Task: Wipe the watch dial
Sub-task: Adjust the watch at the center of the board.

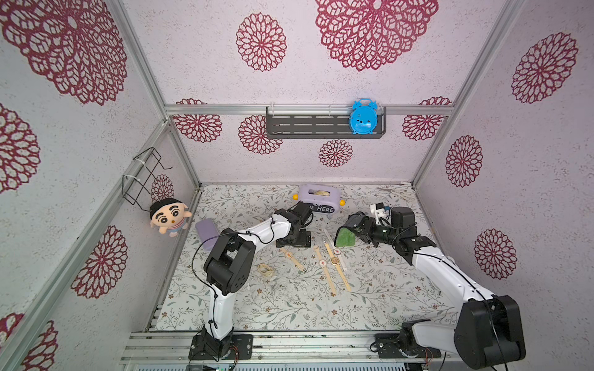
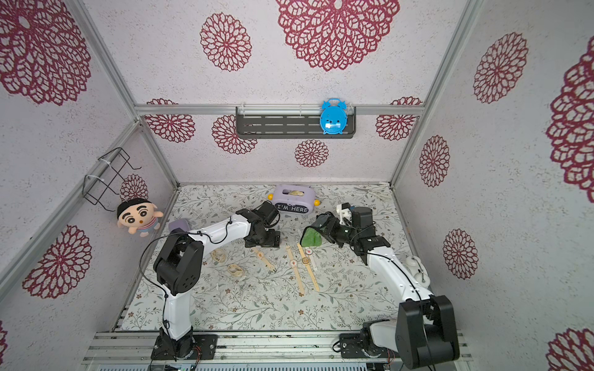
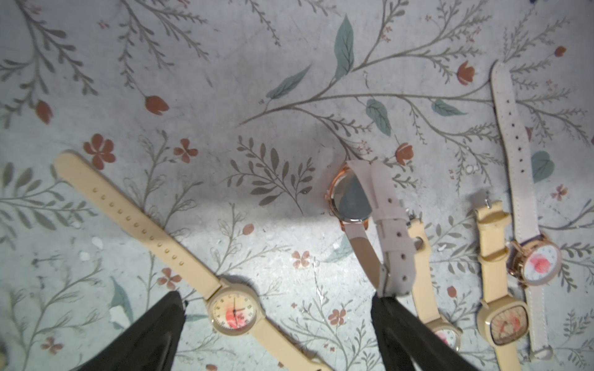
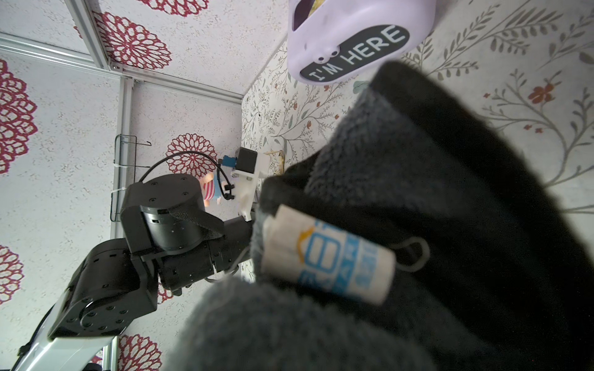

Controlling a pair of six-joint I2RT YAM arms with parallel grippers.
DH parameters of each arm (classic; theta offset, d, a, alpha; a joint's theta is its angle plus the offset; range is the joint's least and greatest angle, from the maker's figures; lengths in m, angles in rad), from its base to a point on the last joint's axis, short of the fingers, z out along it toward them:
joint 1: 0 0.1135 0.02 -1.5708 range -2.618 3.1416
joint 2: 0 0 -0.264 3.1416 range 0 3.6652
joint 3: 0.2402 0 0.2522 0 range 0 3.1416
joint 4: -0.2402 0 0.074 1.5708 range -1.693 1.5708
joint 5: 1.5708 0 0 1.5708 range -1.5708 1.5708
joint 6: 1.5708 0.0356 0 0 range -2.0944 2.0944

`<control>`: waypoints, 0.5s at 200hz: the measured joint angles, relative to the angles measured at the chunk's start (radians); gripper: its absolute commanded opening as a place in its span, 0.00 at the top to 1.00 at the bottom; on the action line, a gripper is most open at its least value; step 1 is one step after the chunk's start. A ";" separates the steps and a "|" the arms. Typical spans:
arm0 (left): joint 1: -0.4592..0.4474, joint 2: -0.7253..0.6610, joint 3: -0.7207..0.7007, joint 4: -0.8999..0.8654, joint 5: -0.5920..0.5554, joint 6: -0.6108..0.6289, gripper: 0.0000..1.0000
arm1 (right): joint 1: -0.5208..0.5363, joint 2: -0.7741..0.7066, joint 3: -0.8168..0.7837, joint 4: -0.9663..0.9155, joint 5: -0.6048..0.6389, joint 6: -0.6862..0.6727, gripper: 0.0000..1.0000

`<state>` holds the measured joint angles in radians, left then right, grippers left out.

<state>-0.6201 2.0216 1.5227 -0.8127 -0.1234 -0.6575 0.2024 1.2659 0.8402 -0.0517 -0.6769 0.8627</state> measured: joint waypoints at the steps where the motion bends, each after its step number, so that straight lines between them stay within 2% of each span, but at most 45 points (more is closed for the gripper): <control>1: 0.000 0.000 0.000 0.000 -0.003 0.000 0.05 | 0.000 0.000 0.000 -0.001 0.000 -0.001 1.00; 71: 0.001 -0.006 -0.005 -0.015 -0.074 -0.061 0.05 | 0.000 -0.039 -0.003 -0.029 0.000 -0.024 1.00; 100: -0.008 -0.068 -0.026 -0.024 -0.101 -0.090 0.03 | 0.000 -0.042 -0.013 -0.029 0.000 -0.025 1.00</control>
<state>-0.6281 1.9537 1.4967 -0.8371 -0.2245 -0.7475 0.2020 1.2240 0.8268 -0.0807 -0.6769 0.8375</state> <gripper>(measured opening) 0.958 0.112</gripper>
